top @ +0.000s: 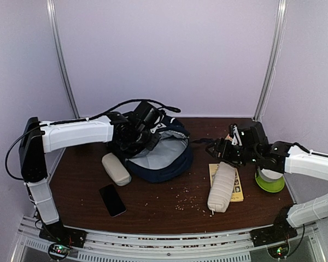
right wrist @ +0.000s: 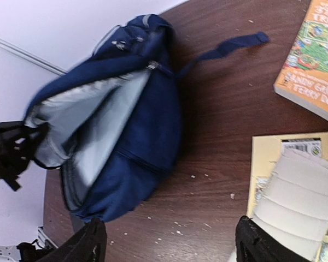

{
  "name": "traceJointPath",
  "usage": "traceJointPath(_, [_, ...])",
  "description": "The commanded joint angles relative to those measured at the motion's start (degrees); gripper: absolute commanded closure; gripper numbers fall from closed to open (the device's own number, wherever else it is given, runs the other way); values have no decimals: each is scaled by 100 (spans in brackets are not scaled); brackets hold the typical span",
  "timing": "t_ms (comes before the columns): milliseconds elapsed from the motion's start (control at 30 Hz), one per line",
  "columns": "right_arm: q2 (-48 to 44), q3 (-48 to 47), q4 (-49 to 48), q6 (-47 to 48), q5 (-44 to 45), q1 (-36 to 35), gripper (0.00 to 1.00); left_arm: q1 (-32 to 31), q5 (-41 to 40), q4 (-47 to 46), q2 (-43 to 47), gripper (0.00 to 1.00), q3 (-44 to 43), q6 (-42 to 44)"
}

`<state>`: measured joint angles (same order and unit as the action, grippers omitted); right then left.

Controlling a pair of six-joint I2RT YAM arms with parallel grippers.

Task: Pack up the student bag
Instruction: Unzip the student bag at the center of the board, then pick up the stationery from the center of the board.

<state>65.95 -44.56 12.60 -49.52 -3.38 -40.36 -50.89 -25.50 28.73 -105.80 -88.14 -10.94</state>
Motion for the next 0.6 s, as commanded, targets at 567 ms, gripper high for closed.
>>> traceJointPath(567, [205,1492,549,-603,1080,36,12,27,-27,-335,473,100,-421,-779])
